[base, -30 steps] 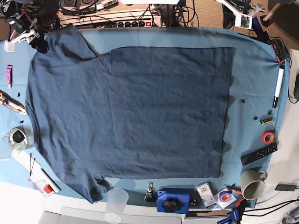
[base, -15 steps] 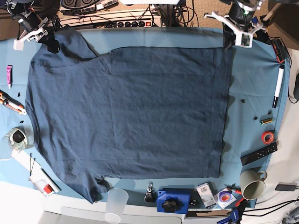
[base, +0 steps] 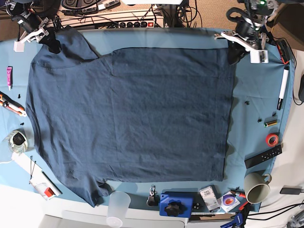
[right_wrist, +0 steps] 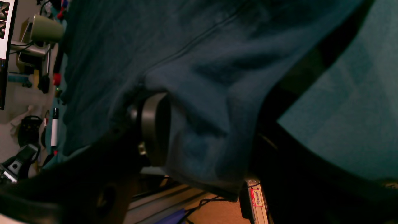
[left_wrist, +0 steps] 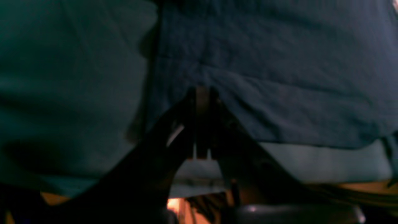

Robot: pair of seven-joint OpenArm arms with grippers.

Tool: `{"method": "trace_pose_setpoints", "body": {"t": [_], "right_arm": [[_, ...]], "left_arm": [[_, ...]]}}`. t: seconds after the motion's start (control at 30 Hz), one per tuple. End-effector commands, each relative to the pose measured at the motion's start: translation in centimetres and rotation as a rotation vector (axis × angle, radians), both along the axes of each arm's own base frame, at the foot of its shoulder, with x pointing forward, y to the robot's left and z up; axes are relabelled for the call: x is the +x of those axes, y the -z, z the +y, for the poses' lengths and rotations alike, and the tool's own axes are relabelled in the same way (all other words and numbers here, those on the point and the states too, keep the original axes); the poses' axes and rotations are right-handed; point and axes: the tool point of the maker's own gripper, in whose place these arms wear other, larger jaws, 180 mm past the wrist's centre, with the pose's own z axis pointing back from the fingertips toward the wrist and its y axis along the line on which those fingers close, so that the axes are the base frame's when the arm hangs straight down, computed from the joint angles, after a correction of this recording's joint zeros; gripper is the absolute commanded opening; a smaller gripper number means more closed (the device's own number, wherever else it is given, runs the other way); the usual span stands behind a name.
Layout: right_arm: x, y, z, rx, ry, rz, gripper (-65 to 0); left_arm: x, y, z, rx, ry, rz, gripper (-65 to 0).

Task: Fold the T-shirt properly
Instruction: 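Lower both grippers to the shirt's shoulder corners and grasp them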

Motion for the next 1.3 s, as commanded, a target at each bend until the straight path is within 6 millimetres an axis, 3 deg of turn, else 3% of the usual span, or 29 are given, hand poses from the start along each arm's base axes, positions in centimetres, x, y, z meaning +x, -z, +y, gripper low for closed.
{"method": "trace_pose_setpoints", "body": {"t": [0.0, 0.17, 0.27, 0.43, 0.57, 0.77, 1.0, 1.27], "right_arm": [[-2.8, 2.0, 0.2, -0.031, -0.072, 0.165, -33.4], [-2.6, 1.3, -0.4, -0.039, -0.081, 0.155, -33.4], [-2.4, 1.0, -0.6, -0.038, -0.09, 0.151, -33.4], [-2.4, 1.0, -0.6, -0.038, -0.092, 0.153, -33.4], [-2.6, 1.1, -0.4, -0.035, -0.101, 0.164, -33.4], [-2.5, 1.0, -0.3, -0.028, -0.101, 0.157, -33.4], [-2.5, 0.8, -0.3, -0.021, -0.099, 0.15, -33.4], [-2.1, 0.4, -0.1, -0.004, -0.094, 0.125, -33.4]], "left_arm": [[0.5, -1.0, 0.6, 0.0, -0.017, -0.042, -64.0], [1.0, -1.3, 4.4, 0.036, -0.102, -0.069, -64.0], [1.1, -0.4, 4.9, 0.019, -0.124, -0.052, -64.0], [0.7, 2.6, 3.3, -0.033, -0.06, -0.008, -64.0], [0.4, 3.3, 2.9, -0.055, -0.061, -0.008, -63.6], [-0.4, 4.9, 2.2, -0.084, -0.028, 0.029, -52.5], [-0.9, 8.4, 1.6, -0.135, -0.022, 0.102, -52.0], [-0.4, 6.2, -1.7, -0.247, 0.113, -0.017, -52.0]]}}
